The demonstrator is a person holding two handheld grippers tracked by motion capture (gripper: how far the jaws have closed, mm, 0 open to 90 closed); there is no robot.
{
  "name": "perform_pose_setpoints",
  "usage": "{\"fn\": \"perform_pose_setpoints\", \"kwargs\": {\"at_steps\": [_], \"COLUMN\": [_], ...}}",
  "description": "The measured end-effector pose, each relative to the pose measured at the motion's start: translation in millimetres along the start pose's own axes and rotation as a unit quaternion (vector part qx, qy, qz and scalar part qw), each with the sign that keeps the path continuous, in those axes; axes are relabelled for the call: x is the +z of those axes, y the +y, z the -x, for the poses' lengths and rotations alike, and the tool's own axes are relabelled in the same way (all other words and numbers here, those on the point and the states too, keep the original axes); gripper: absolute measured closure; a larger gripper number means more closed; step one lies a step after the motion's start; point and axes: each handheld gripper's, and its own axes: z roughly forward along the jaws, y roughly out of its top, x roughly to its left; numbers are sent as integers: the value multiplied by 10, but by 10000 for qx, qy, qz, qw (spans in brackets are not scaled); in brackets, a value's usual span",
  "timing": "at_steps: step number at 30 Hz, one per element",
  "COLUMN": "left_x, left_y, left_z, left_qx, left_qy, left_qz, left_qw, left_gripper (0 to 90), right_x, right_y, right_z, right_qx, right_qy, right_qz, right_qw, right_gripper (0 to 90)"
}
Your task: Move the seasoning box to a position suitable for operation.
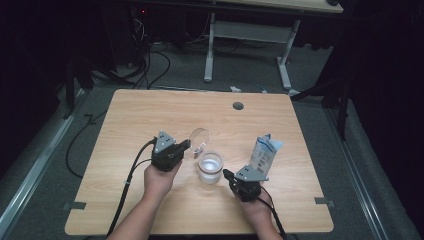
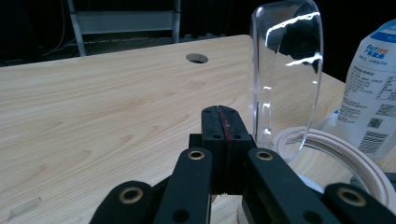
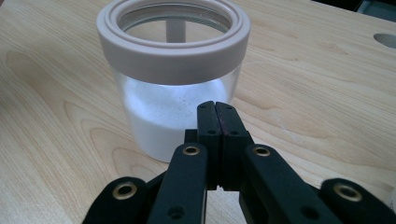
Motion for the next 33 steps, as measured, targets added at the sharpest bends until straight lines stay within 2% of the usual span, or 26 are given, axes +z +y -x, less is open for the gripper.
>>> {"fn": "perform_pose_setpoints", "kwargs": {"at_steps": [12, 22, 33], "left_x": [-7, -12, -97], "left_y": [-35, -71, -132], "left_z": [88, 108, 50], "left_qx": [56, 54, 49], "left_qy": [-97, -140, -26], "left_qz": [53, 33, 4], "left_qw": [9999, 9999, 10000], "left_gripper": [900, 900, 900], "right_x": [5, 4, 1], "right_y": [5, 4, 1], "right_z": [-19, -23, -30], "right_qx": [-23, -32, -54], "right_qy": [-10, -16, 2], "right_qz": [3, 4, 9], "right_qw": [10000, 10000, 10000], "right_gripper": [896, 896, 894]}}
